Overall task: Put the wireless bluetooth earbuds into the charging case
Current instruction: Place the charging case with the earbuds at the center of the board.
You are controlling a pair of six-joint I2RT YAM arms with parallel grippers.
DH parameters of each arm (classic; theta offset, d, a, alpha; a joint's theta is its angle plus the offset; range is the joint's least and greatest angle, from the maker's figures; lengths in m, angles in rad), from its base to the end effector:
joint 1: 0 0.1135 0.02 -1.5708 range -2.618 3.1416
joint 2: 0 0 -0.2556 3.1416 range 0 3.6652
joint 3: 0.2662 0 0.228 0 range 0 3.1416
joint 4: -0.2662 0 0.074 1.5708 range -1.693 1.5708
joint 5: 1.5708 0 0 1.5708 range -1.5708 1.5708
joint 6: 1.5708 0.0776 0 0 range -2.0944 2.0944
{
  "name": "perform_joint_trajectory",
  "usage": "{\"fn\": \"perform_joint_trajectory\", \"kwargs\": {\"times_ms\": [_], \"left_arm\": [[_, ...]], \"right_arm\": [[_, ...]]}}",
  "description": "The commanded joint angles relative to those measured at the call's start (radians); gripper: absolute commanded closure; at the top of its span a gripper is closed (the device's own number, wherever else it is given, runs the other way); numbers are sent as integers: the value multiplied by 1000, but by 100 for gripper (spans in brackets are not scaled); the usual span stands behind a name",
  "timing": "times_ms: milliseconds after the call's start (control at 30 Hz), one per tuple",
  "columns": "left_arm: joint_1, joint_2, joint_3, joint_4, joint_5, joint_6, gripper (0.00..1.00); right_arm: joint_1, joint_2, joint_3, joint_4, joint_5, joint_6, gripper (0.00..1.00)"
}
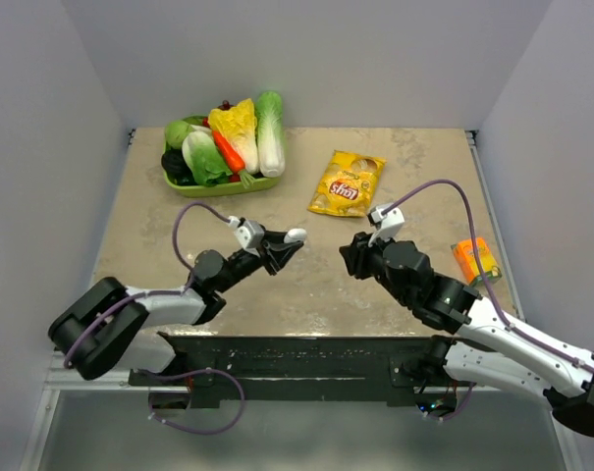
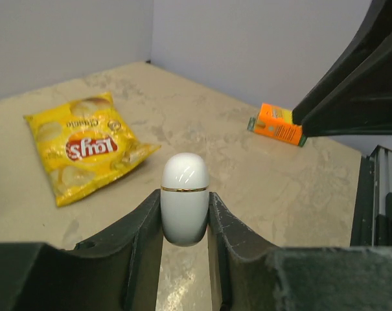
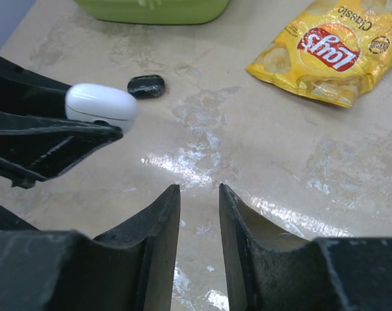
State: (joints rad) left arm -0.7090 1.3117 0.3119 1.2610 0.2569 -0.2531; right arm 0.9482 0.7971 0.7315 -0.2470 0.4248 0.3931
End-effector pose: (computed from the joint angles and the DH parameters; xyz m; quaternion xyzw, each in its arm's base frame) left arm 0.1905 -0.1894 0.2464 0.2355 0.5654 -0.4331 0.6613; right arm 0.1441 0.1459 0.2973 -0.0973 0.7941 0.2239 0.5566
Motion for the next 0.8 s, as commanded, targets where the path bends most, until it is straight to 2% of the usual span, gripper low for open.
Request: {"fn": "perform_joint_trajectory", "kwargs": {"times_ms": [0, 200, 367, 633, 733, 767], "left_arm": [[6, 109, 26, 637, 15, -6, 100], [6, 300, 76, 638, -30, 26, 100], [20, 475, 157, 637, -131, 11, 100], [32, 629, 197, 637, -229, -38, 100], [36, 658, 190, 637, -222, -46, 86], [36, 662, 188, 637, -220, -46, 77]], "right_arm": [[0, -22, -18, 23, 14, 13, 64], [1, -39, -27, -5, 54, 27, 57], [1, -33, -27, -23, 57, 52, 54], [0, -33, -12, -46, 46, 61, 49], [1, -33, -11, -46, 46, 55, 48], [0, -32, -11, -46, 46, 53, 47]]}}
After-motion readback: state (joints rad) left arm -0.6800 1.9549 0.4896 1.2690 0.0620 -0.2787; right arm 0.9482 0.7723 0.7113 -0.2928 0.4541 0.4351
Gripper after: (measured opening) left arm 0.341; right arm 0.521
